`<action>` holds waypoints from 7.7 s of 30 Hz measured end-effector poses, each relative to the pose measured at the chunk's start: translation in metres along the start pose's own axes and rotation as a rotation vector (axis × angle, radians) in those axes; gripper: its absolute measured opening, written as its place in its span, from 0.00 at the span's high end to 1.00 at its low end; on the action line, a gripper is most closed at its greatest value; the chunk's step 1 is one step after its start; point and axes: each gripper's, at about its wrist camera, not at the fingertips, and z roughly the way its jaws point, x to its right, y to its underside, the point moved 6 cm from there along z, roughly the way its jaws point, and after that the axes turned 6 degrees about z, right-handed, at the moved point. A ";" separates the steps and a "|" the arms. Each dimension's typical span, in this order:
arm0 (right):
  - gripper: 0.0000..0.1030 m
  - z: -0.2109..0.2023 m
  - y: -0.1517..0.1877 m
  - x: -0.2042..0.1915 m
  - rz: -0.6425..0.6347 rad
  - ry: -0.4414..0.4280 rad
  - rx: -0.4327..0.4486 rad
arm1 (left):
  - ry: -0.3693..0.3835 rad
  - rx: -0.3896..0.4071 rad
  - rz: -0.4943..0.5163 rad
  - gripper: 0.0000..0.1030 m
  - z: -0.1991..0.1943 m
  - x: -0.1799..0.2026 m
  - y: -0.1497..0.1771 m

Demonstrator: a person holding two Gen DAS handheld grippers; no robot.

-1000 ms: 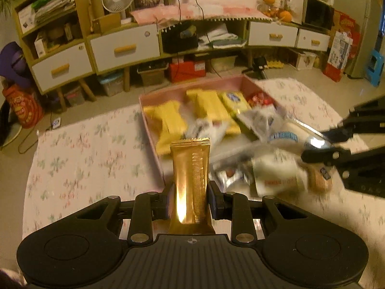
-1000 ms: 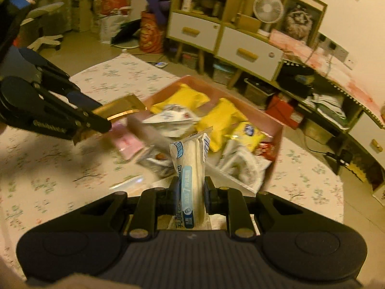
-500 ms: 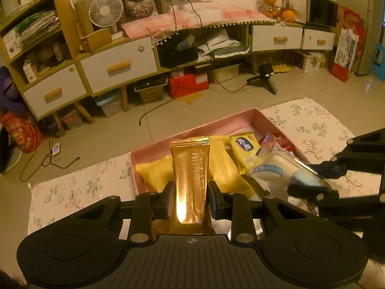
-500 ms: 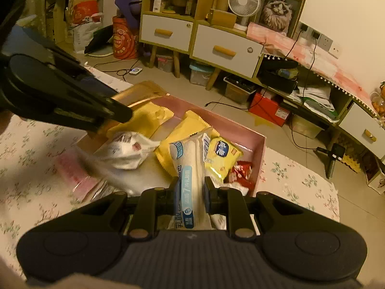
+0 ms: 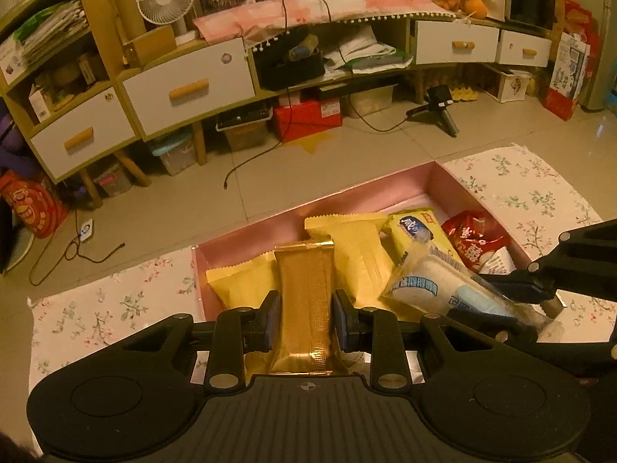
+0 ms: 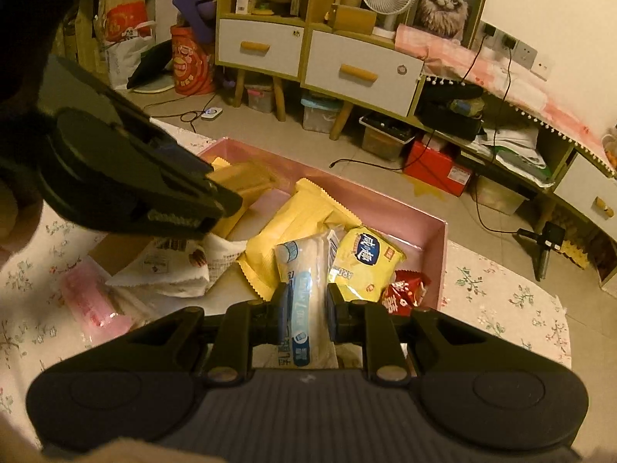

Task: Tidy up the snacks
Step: 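Carry both packets over the pink box and open both grippers inside, then withdraw both tools from the box back toward the remaining snacks, then close the left gripper on the lotus-biscuit packet while the right gripper closes on the wafer cookie, then carry both packets over the pink box and open both grippers inside, then withdraw both tools from the box toward the pink wafer and white packet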

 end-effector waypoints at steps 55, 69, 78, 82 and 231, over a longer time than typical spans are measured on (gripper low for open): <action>0.09 -0.107 0.055 -0.067 -0.127 0.032 0.046 | 0.010 0.018 -0.003 0.05 -0.134 0.028 0.130; 0.04 -0.106 0.089 -0.079 -0.138 -0.006 0.029 | 0.046 -0.014 -0.002 0.04 -0.132 0.048 0.173; 0.03 -0.101 0.113 -0.071 -0.159 -0.004 -0.008 | 0.090 -0.034 -0.001 0.04 -0.114 0.065 0.188; 0.03 -0.100 0.122 -0.065 -0.160 -0.002 -0.021 | 0.094 -0.026 0.037 0.04 -0.108 0.077 0.190; 0.23 -0.053 -0.016 0.024 -0.015 0.037 0.110 | 0.041 0.136 -0.034 0.09 -0.049 0.022 0.034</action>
